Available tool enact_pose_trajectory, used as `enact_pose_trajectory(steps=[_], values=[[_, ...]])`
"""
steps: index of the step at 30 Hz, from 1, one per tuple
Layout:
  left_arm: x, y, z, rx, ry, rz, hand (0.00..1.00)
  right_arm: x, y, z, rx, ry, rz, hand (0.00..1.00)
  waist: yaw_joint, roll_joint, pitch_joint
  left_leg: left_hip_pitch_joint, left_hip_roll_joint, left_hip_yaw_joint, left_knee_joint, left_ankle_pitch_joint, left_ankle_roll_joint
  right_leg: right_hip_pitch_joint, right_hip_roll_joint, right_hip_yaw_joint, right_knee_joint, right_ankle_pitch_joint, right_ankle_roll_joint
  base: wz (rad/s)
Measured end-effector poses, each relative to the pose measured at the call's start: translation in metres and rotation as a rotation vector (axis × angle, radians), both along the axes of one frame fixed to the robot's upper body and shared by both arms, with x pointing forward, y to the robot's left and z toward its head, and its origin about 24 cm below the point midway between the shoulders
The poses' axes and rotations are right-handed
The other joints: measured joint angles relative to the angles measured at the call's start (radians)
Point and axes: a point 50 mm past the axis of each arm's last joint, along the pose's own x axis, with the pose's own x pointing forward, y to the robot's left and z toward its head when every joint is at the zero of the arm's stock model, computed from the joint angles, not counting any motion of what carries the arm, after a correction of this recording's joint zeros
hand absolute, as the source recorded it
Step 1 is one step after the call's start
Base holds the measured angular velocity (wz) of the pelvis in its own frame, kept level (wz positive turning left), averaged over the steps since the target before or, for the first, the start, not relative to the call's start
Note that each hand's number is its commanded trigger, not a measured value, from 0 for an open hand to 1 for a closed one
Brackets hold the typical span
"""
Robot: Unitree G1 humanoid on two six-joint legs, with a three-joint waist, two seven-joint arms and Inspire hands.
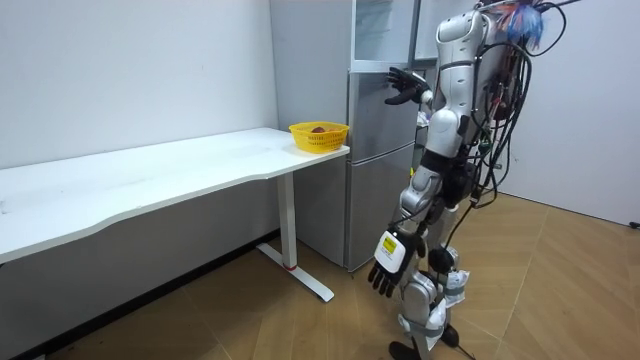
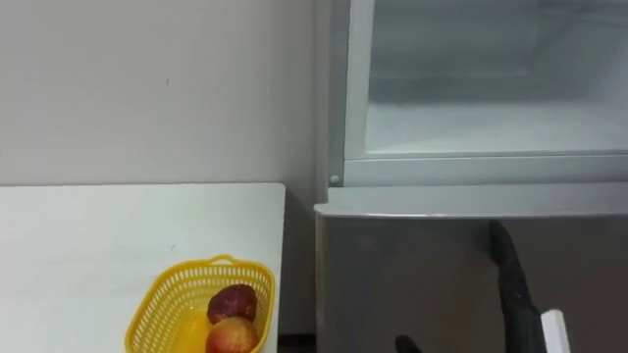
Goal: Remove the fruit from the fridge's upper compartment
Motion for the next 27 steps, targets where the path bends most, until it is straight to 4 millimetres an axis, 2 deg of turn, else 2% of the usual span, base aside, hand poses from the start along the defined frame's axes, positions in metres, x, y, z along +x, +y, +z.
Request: enact_pose_trajectory(steps=[4,8,12,16,20,24,27], values=[[0.004,0.000,0.000,0.012,-0.012,0.002,0.00,-0.011,-0.018,-0.037,0.227,0.181,-0.138,0.00,-0.008,0.004,-0.0014,-0.002,0.000,0.001,0.003,0.000,0.000,-0.001,-0.001,0.000,0.000,0.000,0.000,0.00],[-0.001,-0.001,0.000,0.013,-0.002,0.005,0.00,-0.022,-0.031,-0.051,0.492,0.211,-0.297,0.00,-0.034,0.017,-0.0004,-0.003,-0.001,0.002,0.004,0.000,0.000,0.001,-0.001,-0.003,-0.001,-0.001,0.001,0.00],[-0.001,-0.004,-0.001,0.009,-0.009,0.030,0.00,-0.029,-0.043,-0.059,0.640,0.213,-0.428,0.00,-0.044,0.030,0.0020,-0.002,-0.001,0.004,0.005,0.000,0.000,-0.006,-0.001,-0.003,0.002,-0.003,0.000,0.00],[-0.006,-0.005,0.000,0.023,-0.012,0.038,0.00,-0.035,-0.052,-0.063,0.770,0.204,-0.549,0.00,-0.056,0.011,-0.0016,0.000,0.000,0.006,0.013,0.000,-0.001,-0.016,-0.002,-0.001,0.018,-0.016,-0.002,0.01],[-0.006,-0.004,0.001,0.025,-0.023,0.053,0.00,-0.042,-0.073,-0.063,0.852,0.156,-0.714,0.00,-0.056,-0.010,0.0012,-0.002,0.000,0.005,0.018,0.000,-0.001,-0.014,-0.003,-0.002,0.016,-0.015,-0.003,0.01],[-0.006,-0.002,0.001,0.031,-0.026,0.060,0.00,-0.051,-0.089,-0.065,0.940,0.118,-0.879,0.00,-0.057,-0.021,0.0012,-0.003,-0.001,0.005,0.018,0.000,-0.001,-0.016,-0.003,0.001,0.017,-0.016,-0.002,0.00],[-0.005,0.001,0.002,0.035,-0.034,0.061,0.00,-0.051,-0.098,-0.062,1.035,0.061,-0.966,0.00,-0.072,-0.022,0.0016,-0.006,-0.001,0.005,0.017,0.000,-0.001,-0.019,-0.003,0.000,0.018,-0.017,0.000,0.00]])
